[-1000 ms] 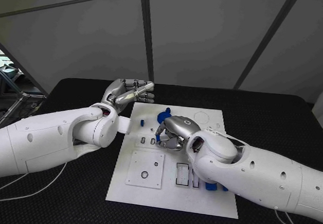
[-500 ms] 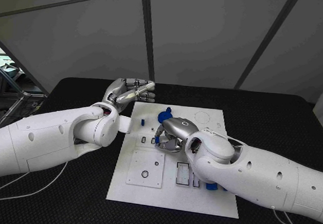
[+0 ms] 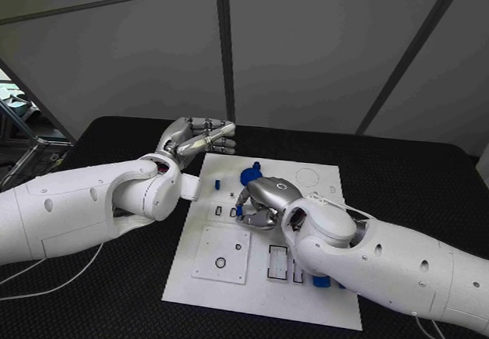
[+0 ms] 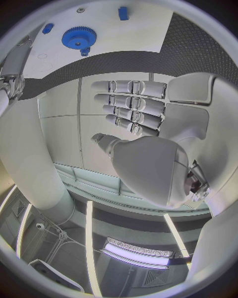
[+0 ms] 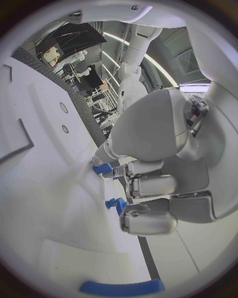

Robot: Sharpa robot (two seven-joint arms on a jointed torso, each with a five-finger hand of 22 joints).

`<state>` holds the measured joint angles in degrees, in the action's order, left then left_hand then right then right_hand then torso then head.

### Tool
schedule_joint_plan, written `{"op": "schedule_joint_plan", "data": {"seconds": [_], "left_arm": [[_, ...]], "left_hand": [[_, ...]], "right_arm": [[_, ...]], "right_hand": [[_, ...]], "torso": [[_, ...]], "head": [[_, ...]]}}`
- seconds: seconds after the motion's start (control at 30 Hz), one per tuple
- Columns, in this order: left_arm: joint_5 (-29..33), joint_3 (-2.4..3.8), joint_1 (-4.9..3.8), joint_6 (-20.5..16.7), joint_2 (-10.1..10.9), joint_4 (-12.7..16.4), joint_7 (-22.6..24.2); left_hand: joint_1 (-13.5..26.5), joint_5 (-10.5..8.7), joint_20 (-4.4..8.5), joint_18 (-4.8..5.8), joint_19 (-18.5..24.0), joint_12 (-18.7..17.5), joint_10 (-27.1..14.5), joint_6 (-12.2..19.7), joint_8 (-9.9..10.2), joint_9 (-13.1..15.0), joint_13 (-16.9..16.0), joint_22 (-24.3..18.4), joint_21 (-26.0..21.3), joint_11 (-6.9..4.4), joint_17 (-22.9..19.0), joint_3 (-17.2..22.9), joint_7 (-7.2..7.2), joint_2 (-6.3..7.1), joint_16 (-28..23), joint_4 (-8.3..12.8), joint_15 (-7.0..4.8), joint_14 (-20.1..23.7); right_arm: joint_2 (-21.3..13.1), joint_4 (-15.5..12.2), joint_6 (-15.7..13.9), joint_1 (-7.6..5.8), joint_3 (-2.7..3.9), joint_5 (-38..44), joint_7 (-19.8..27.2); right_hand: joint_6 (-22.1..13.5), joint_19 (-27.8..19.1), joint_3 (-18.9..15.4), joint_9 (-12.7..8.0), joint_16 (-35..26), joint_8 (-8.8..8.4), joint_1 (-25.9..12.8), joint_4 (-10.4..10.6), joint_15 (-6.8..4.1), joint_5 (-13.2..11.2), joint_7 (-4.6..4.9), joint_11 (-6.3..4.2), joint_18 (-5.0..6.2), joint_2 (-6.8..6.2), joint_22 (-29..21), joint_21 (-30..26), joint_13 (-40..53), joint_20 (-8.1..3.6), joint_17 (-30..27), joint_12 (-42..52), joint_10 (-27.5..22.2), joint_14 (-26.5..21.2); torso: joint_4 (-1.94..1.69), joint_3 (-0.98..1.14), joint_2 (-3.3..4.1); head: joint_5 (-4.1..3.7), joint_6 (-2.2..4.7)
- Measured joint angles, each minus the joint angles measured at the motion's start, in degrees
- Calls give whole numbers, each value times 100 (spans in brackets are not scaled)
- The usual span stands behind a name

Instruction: Assemble the parts on the task board

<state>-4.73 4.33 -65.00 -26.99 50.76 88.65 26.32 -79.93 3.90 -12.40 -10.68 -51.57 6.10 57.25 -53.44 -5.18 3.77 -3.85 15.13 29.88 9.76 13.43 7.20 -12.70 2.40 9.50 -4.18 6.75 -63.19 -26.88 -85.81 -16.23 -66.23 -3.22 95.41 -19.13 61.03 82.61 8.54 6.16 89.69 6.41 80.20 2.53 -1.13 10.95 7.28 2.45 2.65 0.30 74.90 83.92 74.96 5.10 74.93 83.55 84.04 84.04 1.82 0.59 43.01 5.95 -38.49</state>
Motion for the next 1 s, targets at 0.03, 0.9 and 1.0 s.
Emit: {"op": "schedule_joint_plan", "data": {"seconds": [0.03, 0.9, 1.0], "left_arm": [[0, 0, 0, 1, 1, 0, -1], [0, 0, -1, 8, 4, -10, -14], [0, 0, -1, 9, 3, -11, -15]], "left_hand": [[0, 0, 0, 0, 0, 0, 0, 0, 0, 0, 0, 0, 0, 0, 0, 0, 0, 0, 0, 0, 0, 0], [0, 0, 0, 0, 0, 0, 0, 0, 0, 0, 0, -1, 0, 0, -1, 0, 0, 0, 0, 0, 0, 0], [0, 0, 0, 0, -1, 0, 0, 0, 0, 0, 0, 1, 0, 0, -1, 0, 0, 0, 0, 0, 0, 0]], "right_arm": [[-4, -1, 0, 0, 0, 6, 0], [-35, -15, 34, 4, -7, 72, -52], [-34, -14, 40, 3, -7, 76, -55]], "right_hand": [[-16, 0, 0, 0, 0, 0, 0, 0, 0, 0, 11, 0, 0, 0, 0, 0, 0, 0, 0, 0, 0, 0], [-167, -41, 53, -17, 0, -65, -136, -5, 43, -68, 116, 84, 0, -196, 0, -39, 0, 41, -1, -102, -42, 0], [-205, -61, 62, -18, 0, -64, -159, -1, 43, -68, 118, 84, 0, -219, 0, -53, 1, 62, -1, -134, -42, 0]], "torso": [[0, 0, 0], [0, 1, -1], [0, 0, -1]], "head": [[1, 0], [7, -16], [4, -16]]}}
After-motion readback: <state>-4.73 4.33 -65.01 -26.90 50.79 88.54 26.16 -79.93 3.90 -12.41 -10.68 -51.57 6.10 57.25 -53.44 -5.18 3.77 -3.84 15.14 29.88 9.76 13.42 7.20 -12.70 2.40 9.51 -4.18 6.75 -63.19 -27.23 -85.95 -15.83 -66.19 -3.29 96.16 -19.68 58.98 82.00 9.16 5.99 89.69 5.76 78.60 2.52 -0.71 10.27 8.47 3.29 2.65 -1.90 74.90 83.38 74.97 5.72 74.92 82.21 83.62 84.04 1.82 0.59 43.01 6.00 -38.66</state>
